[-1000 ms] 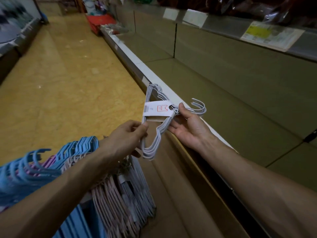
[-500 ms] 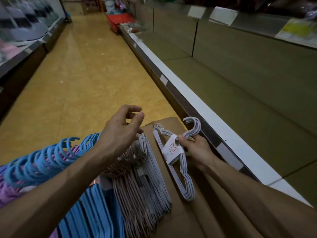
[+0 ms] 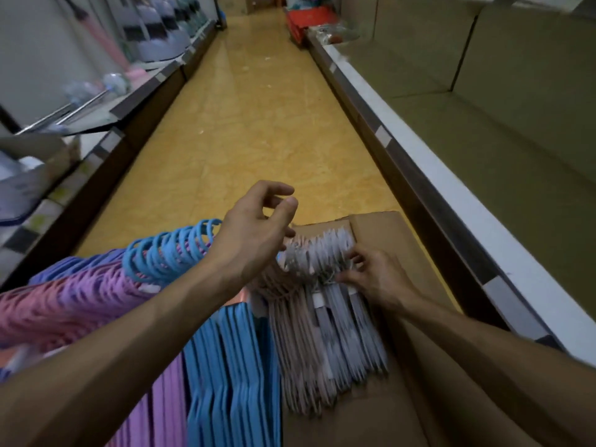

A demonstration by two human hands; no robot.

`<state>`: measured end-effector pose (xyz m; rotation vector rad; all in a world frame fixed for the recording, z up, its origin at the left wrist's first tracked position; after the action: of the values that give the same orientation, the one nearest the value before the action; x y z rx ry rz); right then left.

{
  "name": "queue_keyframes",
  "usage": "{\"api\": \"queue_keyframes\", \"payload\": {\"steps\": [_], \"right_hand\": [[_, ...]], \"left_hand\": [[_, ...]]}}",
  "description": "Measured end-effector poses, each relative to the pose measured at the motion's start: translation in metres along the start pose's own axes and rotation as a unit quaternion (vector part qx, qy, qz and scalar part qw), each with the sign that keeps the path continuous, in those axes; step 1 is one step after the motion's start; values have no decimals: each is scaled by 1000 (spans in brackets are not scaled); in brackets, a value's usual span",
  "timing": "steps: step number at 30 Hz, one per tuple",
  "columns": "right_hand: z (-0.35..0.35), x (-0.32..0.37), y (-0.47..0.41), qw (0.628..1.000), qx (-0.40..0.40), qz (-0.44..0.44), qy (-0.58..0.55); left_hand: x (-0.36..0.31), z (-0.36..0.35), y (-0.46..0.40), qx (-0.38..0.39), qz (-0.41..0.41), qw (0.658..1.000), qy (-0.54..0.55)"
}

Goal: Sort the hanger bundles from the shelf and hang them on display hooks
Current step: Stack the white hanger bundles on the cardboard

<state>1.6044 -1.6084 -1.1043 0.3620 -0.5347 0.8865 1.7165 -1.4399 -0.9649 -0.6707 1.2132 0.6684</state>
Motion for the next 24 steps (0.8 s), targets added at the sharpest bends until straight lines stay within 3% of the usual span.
{"api": "queue_keyframes", "payload": {"steps": [3, 8, 13, 20, 24], "right_hand": [[2, 2, 2, 999, 40, 5, 8], [2, 4, 21, 997, 33, -37, 62], [43, 59, 47, 992, -65, -13, 109], [40, 158, 89, 983, -132, 48, 119], [8, 206, 125, 987, -128, 89, 36]], "left_hand": [[-8, 7, 1, -31, 16, 999, 39], [-24, 16, 26, -24, 4, 993, 115], [-42, 75, 54, 58, -79, 994, 42], [-41, 206, 74, 11, -90, 995, -46], [-33, 261, 91, 0, -81, 994, -70]]}}
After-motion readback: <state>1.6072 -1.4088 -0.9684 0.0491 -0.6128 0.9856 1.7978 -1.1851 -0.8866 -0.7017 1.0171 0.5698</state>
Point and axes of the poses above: each hand's wrist, its own y-axis away from the middle knuckle, its own z-axis out of the back of the hand, x = y × z, the point moved 5 cm from there along -y, towards the middle knuckle, and after that the axes turned 14 degrees about y, right-handed, at the moved point
